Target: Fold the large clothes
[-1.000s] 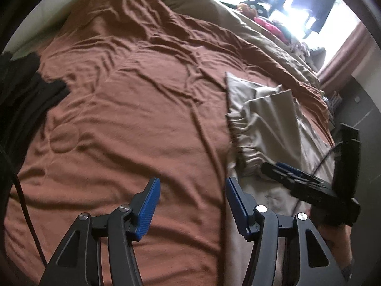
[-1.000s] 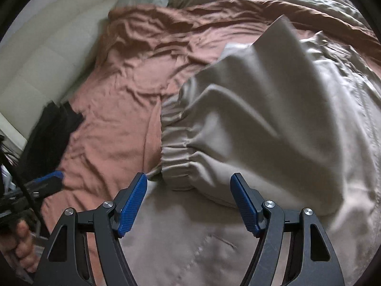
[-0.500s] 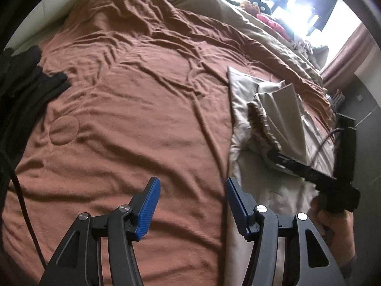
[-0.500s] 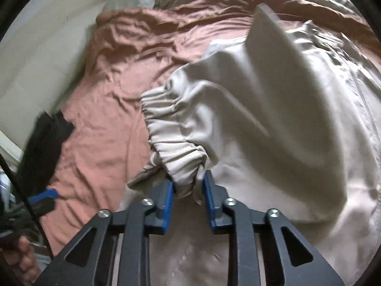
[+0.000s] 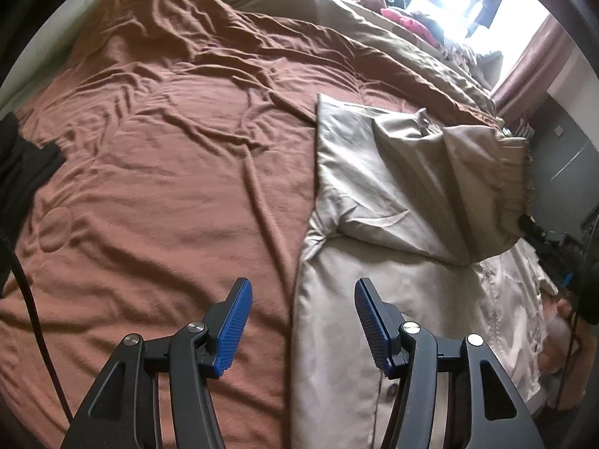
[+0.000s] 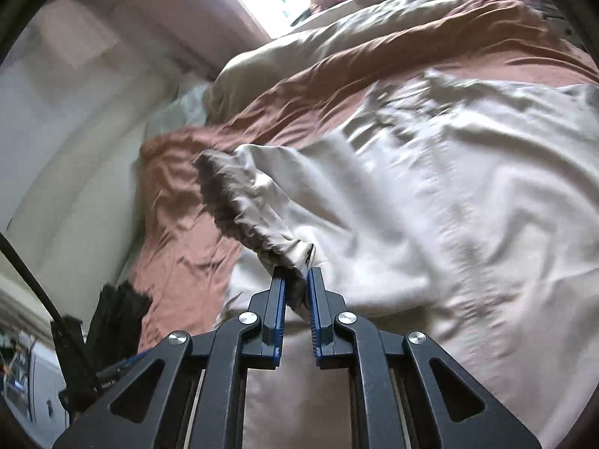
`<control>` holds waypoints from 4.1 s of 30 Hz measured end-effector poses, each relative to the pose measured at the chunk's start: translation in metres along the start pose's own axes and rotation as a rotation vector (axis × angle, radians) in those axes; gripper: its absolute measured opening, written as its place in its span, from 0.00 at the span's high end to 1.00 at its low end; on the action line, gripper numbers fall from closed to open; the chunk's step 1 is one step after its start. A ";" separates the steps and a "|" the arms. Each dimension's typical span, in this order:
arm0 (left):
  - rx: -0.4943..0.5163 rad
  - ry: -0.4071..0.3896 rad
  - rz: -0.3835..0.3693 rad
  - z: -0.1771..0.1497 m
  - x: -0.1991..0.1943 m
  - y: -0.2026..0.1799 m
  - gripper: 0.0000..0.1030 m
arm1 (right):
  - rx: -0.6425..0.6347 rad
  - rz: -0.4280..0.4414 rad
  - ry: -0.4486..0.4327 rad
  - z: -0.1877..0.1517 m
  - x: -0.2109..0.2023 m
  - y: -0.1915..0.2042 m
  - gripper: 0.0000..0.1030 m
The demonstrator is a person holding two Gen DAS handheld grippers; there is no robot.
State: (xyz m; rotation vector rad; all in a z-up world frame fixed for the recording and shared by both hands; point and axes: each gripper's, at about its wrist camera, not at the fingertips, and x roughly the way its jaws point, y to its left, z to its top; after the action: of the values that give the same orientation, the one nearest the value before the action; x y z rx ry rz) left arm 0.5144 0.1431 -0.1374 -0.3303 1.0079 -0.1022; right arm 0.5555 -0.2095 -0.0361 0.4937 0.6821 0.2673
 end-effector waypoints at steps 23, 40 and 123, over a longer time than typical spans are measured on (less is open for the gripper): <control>0.083 0.078 0.102 0.021 0.089 -0.029 0.43 | 0.339 -0.118 -0.137 0.021 -0.077 -0.119 0.24; 0.078 0.085 0.070 0.017 0.096 -0.026 0.52 | -0.323 -0.220 0.222 -0.018 0.042 0.038 0.23; 0.166 0.035 0.100 -0.017 0.135 -0.196 0.78 | 0.553 -0.320 -0.260 0.029 -0.145 -0.342 0.44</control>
State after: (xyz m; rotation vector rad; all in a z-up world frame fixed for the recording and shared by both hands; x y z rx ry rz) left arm 0.5849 -0.0776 -0.1931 -0.1266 1.0414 -0.1002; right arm 0.4920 -0.5677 -0.1166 0.9157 0.5648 -0.2943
